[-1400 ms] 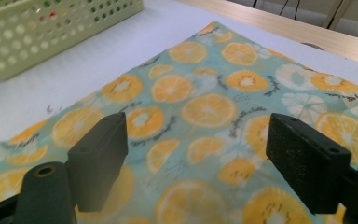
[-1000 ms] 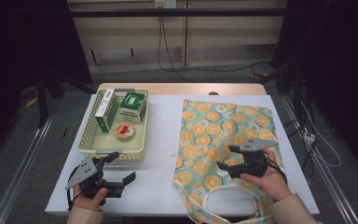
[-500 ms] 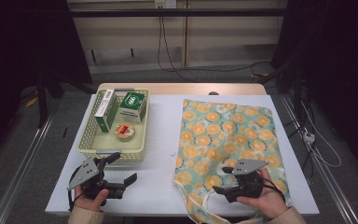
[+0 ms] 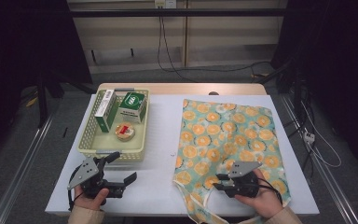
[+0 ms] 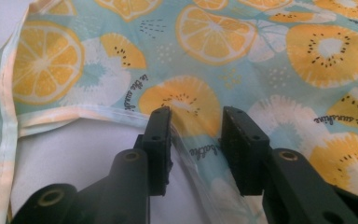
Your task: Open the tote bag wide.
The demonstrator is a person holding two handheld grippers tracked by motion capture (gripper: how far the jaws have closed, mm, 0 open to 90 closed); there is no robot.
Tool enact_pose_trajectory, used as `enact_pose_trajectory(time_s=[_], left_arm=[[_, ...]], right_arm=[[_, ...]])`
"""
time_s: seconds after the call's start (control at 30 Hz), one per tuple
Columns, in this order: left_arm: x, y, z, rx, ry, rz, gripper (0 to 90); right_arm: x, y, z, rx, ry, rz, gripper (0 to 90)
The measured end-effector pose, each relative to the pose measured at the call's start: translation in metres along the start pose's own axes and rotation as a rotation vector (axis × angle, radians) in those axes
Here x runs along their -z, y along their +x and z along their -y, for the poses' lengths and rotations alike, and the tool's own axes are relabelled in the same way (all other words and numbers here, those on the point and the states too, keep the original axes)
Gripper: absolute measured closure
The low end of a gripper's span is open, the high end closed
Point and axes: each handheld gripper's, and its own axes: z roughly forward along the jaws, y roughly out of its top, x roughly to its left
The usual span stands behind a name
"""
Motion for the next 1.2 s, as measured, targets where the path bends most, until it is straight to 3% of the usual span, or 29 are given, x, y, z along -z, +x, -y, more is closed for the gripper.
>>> enact_pose_trajectory(time_s=[0.07, 0.3, 0.5, 0.73, 0.9, 0.93, 1.0, 1.03, 1.1, 1.2], left_arm=[[0.0, 0.0, 0.0, -0.002, 0.002, 0.001, 3.0], [-0.002, 0.0, 0.0, -0.012, 0.006, 0.004, 3.0], [-0.001, -0.001, 0.0, -0.011, 0.007, 0.004, 3.0], [0.0, 0.0, -0.001, -0.005, -0.001, 0.001, 3.0], [0.0, -0.001, -0.001, -0.009, 0.001, 0.006, 3.0], [0.0, -0.001, 0.0, -0.009, 0.002, 0.007, 3.0], [0.0, -0.001, 0.0, -0.003, 0.003, 0.008, 3.0], [0.0, -0.001, 0.0, -0.002, 0.003, 0.007, 3.0], [0.0, -0.001, 0.0, -0.006, 0.005, 0.006, 3.1], [0.0, -0.002, -0.001, -0.004, 0.0, 0.006, 3.0]], right_arm=[[-0.001, -0.002, -0.001, -0.024, -0.006, -0.001, 72.5], [-0.005, -0.006, -0.003, -0.027, -0.019, -0.002, 89.4], [-0.009, -0.006, -0.009, -0.001, -0.008, 0.031, 90.0], [-0.013, -0.009, -0.015, -0.025, -0.039, 0.044, 90.0], [-0.008, -0.011, -0.02, -0.027, -0.049, -0.006, 90.0], [-0.006, -0.011, -0.019, -0.03, -0.053, -0.007, 87.1], [-0.002, -0.01, -0.014, -0.035, -0.058, 0.013, 70.9], [-0.001, -0.01, -0.011, -0.048, -0.05, 0.034, 67.1], [0.002, -0.01, -0.005, -0.048, -0.042, 0.033, 64.6], [0.011, -0.009, -0.001, -0.059, -0.051, 0.045, 51.9]])
